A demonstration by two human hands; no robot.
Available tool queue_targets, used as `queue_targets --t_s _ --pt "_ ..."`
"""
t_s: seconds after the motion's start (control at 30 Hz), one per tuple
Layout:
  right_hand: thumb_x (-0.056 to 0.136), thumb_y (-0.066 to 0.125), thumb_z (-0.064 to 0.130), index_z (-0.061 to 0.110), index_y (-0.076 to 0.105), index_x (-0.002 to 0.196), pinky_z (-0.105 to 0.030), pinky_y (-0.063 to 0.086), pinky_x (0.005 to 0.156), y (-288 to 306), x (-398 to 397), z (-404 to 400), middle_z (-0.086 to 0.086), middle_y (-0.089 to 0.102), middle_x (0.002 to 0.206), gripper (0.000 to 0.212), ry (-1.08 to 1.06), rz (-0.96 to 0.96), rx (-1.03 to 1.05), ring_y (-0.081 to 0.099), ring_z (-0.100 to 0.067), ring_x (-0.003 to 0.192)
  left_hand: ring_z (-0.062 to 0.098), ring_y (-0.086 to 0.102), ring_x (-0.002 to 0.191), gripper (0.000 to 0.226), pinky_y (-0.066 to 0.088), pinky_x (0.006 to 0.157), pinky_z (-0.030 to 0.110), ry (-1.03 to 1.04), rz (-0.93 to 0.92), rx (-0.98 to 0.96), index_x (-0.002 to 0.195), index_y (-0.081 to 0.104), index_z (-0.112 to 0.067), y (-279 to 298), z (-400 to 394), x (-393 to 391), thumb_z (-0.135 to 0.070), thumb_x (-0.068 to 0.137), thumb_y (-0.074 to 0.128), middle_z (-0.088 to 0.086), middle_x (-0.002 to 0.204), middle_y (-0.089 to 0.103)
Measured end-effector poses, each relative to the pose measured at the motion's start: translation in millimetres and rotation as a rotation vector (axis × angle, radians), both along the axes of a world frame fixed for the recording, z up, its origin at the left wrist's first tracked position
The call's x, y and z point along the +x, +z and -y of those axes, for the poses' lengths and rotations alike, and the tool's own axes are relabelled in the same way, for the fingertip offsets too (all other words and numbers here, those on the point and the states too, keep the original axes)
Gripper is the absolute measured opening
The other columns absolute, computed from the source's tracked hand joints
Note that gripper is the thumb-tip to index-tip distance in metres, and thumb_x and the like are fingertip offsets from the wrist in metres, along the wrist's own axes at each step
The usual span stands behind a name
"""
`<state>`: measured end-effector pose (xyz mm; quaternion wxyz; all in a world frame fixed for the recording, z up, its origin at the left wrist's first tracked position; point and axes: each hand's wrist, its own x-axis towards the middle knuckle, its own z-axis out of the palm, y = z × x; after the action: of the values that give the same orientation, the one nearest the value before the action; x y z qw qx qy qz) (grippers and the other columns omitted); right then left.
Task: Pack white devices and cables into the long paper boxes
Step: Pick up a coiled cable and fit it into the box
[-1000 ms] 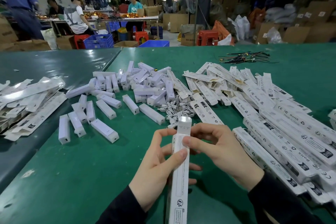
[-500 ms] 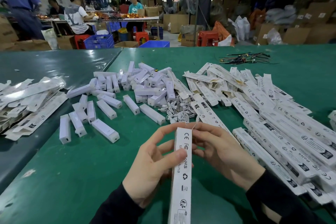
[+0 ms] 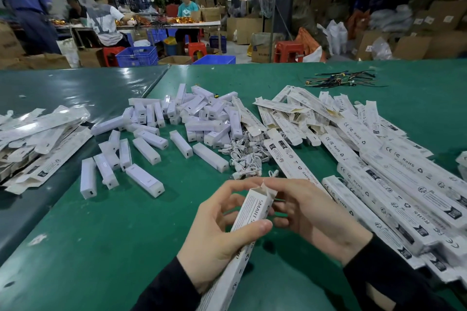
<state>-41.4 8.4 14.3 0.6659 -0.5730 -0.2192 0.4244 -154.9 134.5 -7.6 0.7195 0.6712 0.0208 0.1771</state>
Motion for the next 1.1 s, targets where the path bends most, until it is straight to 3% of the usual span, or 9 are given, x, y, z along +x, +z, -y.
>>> queue_targets --t_s 0.13,0.2,0.37,0.5,0.63,0.77,0.97,1.1 --pt "0.080 0.060 0.039 0.019 0.075 0.109 -0.021 0.033 0.052 0.0 -1.7 0.1 0.004 0.058 0.069 0.039 0.019 -0.021 -0.013 0.046 -0.007 0.059 0.023 0.068 0.057 0.030 0.055 0.042 0.030 -0.175 -0.085 -0.143 0.101 0.059 -0.029 2.6 1.1 -1.9 -0.012 0.080 0.073 0.015 0.090 0.069" --pt "0.088 0.055 0.036 0.016 0.074 0.112 -0.026 0.032 0.056 -0.7 -2.0 0.0 0.002 0.058 0.069 0.037 0.034 -0.016 -0.022 0.046 -0.010 0.061 0.024 0.064 0.047 0.024 0.052 0.036 0.030 -0.225 -0.104 -0.170 0.097 0.058 -0.031 2.6 1.0 -2.9 -0.017 0.082 0.071 0.017 0.084 0.067" --pt "0.092 0.052 0.033 0.017 0.073 0.114 -0.027 0.034 0.058 -1.7 -4.0 0.1 -0.007 0.055 0.078 0.034 0.077 0.011 -0.031 0.047 -0.013 0.061 0.022 0.054 0.035 0.027 0.048 0.035 0.027 -0.214 -0.088 -0.154 0.095 0.056 -0.025 1.9 1.4 -2.2 -0.024 0.074 0.075 0.016 0.079 0.069" --pt "0.089 0.054 0.035 0.018 0.078 0.092 -0.028 0.035 0.056 -1.2 -3.8 0.3 -0.013 0.049 0.081 0.030 0.083 0.003 -0.005 0.046 -0.014 0.060 0.024 0.055 0.037 0.037 0.050 0.036 0.029 -0.209 -0.085 -0.170 0.105 0.058 -0.031 -0.9 3.0 -1.7 -0.024 0.074 0.076 0.019 0.080 0.068" --pt "0.081 0.056 0.041 0.017 0.074 0.111 -0.026 0.035 0.056 -2.2 -3.3 0.4 -0.013 0.050 0.085 0.043 0.090 -0.003 0.005 0.047 -0.012 0.062 0.023 0.054 0.036 0.037 0.049 0.035 0.028 -0.197 -0.081 -0.133 0.105 0.058 -0.026 -1.2 2.3 -1.4 -0.025 0.073 0.076 0.017 0.077 0.068" --pt "0.090 0.051 0.035 0.020 0.078 0.089 -0.028 0.035 0.059 -0.6 -5.2 0.1 -0.014 0.044 0.084 0.031 0.128 0.026 0.008 0.046 -0.012 0.061 0.022 0.052 0.035 0.034 0.047 0.034 0.026 -0.184 -0.090 -0.131 0.099 0.054 -0.025 -2.3 1.7 -1.2 -0.026 0.073 0.076 0.016 0.079 0.068" --pt "0.094 0.055 0.030 0.020 0.075 0.110 -0.023 0.038 0.057 -2.4 -5.4 0.4 0.003 0.064 0.071 0.028 0.091 0.146 -0.020 0.052 -0.009 0.061 0.023 0.051 0.033 0.036 0.046 0.034 0.026 -0.133 -0.083 -0.124 0.096 0.049 -0.026 -5.6 0.9 -0.8 -0.027 0.073 0.077 0.017 0.075 0.067" --pt "0.094 0.055 0.030 0.032 0.077 0.105 -0.017 0.041 0.055 -3.7 -8.4 -1.2 0.005 0.070 0.076 0.024 0.060 0.230 -0.034 0.054 -0.007 0.060 0.023 0.050 0.034 0.043 0.045 0.033 0.027 -0.115 -0.090 -0.136 0.096 0.042 -0.026 -7.9 -0.6 -0.1 -0.028 0.071 0.078 0.021 0.074 0.065"
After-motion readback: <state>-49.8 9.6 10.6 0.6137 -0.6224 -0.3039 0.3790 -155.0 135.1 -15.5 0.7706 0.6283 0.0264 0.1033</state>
